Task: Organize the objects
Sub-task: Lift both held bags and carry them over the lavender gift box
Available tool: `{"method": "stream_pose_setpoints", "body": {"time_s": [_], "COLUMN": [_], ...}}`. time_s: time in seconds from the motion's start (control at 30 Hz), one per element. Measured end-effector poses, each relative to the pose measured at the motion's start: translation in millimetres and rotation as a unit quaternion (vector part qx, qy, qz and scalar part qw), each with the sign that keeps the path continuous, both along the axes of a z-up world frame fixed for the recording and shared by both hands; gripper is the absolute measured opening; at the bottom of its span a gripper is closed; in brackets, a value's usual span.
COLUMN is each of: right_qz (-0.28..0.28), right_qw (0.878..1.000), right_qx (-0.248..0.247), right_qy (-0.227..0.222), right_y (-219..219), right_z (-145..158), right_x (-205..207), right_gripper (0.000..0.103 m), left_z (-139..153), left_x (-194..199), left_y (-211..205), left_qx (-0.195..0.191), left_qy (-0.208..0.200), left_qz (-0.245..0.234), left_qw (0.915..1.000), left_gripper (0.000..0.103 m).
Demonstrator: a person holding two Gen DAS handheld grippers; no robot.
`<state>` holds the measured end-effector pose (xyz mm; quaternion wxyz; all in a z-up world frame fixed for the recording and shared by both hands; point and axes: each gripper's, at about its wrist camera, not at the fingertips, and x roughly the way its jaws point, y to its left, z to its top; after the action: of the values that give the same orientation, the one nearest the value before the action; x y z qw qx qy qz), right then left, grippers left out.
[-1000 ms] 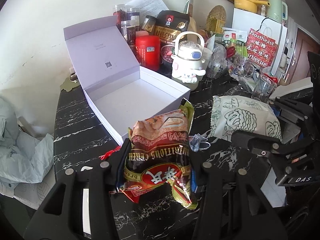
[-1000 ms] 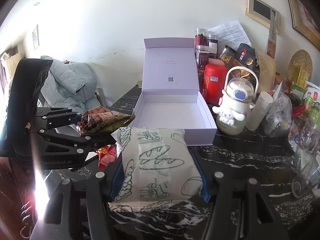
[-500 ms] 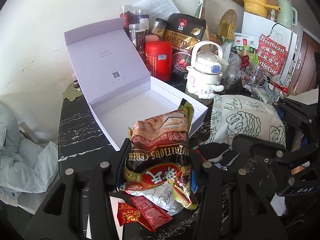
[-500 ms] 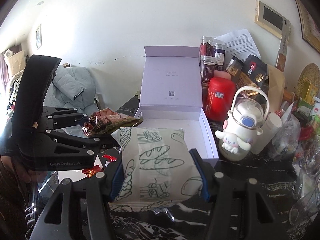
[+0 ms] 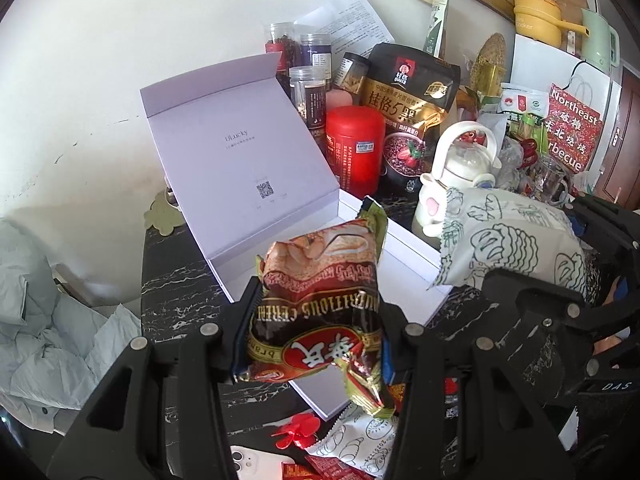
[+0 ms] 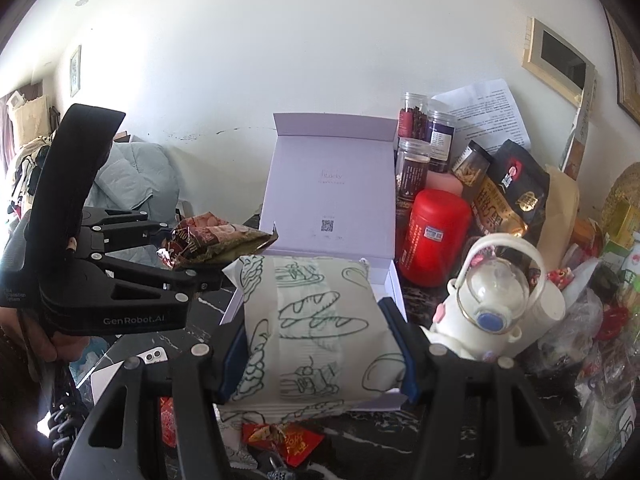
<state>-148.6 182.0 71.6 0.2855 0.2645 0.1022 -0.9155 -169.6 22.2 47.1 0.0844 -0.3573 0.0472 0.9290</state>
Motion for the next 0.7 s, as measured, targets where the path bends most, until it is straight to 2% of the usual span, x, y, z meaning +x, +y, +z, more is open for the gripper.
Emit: {"method": "stream_pose_setpoints", "body": {"time_s": [0.33,0.57,0.7], "right_qz": [0.003,0.003,0.004], "right_qw": [1.0,1.0,1.0], "right_qx": [-0.007,-0.006,-0.006], "right_qy": [0.007,-0.004,-0.013], "right_y": [-5,-12,-15], "right_z": [16,9,2], "right_x": [-41,-79,-100], "right_gripper": [0.061,0.061,0.061], "left_z": [15,8,-1], "left_x": [-42,-77,-100], "left_y": [-8,-11,-14], "left_qx": [-0.007,-0.018,-0.012], "left_qy": [0.016,0.014,0.004], "left_qz": [0.017,0.029,0.032], "left_qw": [0.9997,0.9993,0.9994], "left_gripper": [0.046,0.046,0.046]}}
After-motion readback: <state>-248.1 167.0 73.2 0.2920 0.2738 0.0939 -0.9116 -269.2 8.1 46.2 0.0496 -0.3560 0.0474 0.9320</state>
